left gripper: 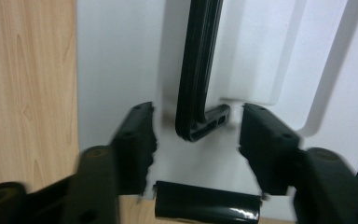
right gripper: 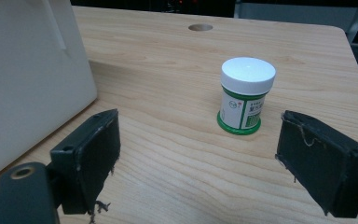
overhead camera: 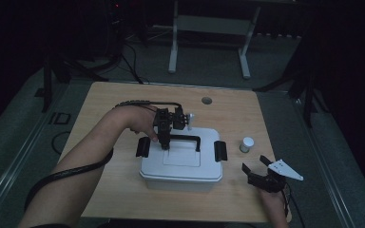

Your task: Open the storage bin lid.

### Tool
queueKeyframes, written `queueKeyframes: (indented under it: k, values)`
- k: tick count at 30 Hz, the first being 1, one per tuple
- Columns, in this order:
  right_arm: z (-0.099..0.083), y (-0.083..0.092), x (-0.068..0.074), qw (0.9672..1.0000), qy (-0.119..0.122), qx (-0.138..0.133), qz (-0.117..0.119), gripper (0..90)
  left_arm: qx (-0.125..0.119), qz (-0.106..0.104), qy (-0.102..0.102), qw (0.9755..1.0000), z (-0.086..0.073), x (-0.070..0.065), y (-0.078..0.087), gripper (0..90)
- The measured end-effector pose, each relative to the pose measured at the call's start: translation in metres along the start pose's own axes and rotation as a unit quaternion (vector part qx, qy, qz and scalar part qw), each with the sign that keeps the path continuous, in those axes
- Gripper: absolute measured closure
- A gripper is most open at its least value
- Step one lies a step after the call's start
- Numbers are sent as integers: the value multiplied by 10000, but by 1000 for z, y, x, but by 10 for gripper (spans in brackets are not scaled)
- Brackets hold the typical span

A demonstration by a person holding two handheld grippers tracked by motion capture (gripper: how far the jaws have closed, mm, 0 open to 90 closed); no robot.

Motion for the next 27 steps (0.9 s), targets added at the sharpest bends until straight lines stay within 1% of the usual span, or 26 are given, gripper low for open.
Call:
queueKeyframes:
  k: [2,3,4,8,10,11,12,15,17,18,20,21,23,24,27]
  values:
    - [0,0,0,10000,-8,-19,4,130,83,-28,-36,10000,1,-1,-2,560]
    - [0,0,-1,10000,-18,-22,8,130,117,-47,-104,9999,1,-2,-3,593]
    - [0,0,-1,10000,-30,-27,23,130,117,-24,-138,9998,1,-4,-4,602]
    - [0,1,-1,10000,-39,-27,35,130,86,-108,-209,9997,5,-7,-3,676]
    - [0,0,-1,10000,-36,-6,41,130,107,-189,-230,9995,6,-11,-5,692]
    - [0,0,-1,10000,-33,-3,44,130,168,-209,-232,9994,6,-12,-6,697]
    - [0,0,0,10000,-29,2,48,130,194,-184,-261,9993,6,-13,-7,718]
    - [0,0,0,10000,-6,12,53,130,191,-163,-232,9994,6,-12,-7,747]
    - [0,0,0,10000,-2,14,56,130,203,-157,-254,9993,6,-12,-7,760]
    - [0,0,0,10000,-8,11,59,130,197,-165,-257,9993,6,-12,-7,776]
    - [0,0,0,10000,-13,11,58,131,186,-241,-198,9993,5,-12,-7,795]
    - [0,0,0,10000,-13,7,60,131,136,-251,-198,9994,4,-11,-8,810]
    - [0,0,0,10000,-9,6,61,131,89,-264,-225,9994,3,-11,-8,821]
    - [0,0,0,10000,-8,7,62,130,79,-253,-272,9993,3,-11,-8,822]
    - [0,0,0,10000,-6,11,66,131,90,-246,-269,9993,3,-11,-8,827]
Point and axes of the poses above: each handheld gripper's, and its own axes: y roughly backward along the jaws, z roughly out of its top, x roughly to its left, the point moved 5 cm from there along -y, roughly forward along the jaws, and after that the axes turned 15 degrees about y, right-handed, at the moved point
